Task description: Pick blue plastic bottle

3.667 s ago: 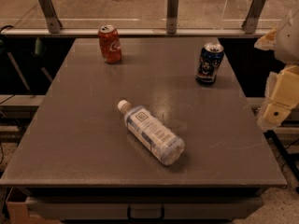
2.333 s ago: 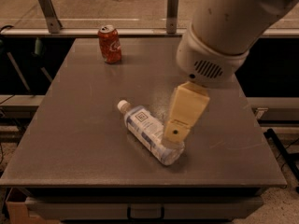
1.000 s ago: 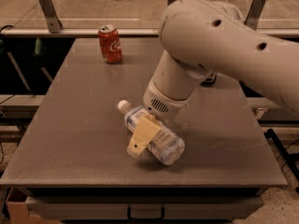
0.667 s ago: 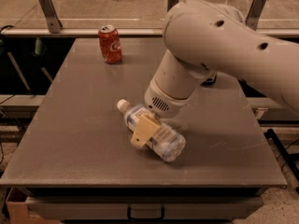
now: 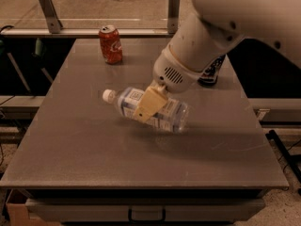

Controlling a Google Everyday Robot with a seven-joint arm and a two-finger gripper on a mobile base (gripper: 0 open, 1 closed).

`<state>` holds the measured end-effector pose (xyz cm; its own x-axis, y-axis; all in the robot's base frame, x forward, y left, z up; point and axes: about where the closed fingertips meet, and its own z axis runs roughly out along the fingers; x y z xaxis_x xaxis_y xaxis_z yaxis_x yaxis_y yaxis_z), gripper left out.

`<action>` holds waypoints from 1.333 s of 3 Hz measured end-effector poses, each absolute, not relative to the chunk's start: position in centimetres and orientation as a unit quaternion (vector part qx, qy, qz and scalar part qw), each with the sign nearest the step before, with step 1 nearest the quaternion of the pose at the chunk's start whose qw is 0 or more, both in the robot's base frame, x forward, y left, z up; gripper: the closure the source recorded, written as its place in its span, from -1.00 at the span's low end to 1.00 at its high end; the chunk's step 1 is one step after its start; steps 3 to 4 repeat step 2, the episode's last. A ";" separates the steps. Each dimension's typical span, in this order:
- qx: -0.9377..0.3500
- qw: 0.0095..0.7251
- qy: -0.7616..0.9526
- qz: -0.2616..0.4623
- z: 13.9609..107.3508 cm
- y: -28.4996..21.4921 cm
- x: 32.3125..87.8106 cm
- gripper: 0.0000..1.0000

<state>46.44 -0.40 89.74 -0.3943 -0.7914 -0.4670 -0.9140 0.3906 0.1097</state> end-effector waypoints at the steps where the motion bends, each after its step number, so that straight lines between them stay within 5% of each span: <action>1: -0.551 0.212 0.775 0.225 94.9 -0.2 46.6 1.00; 4: -0.559 0.229 0.763 0.233 96.6 0.4 46.5 1.00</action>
Offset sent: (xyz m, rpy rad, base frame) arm 0.0012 0.0021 0.0476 0.1150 -0.0361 0.0833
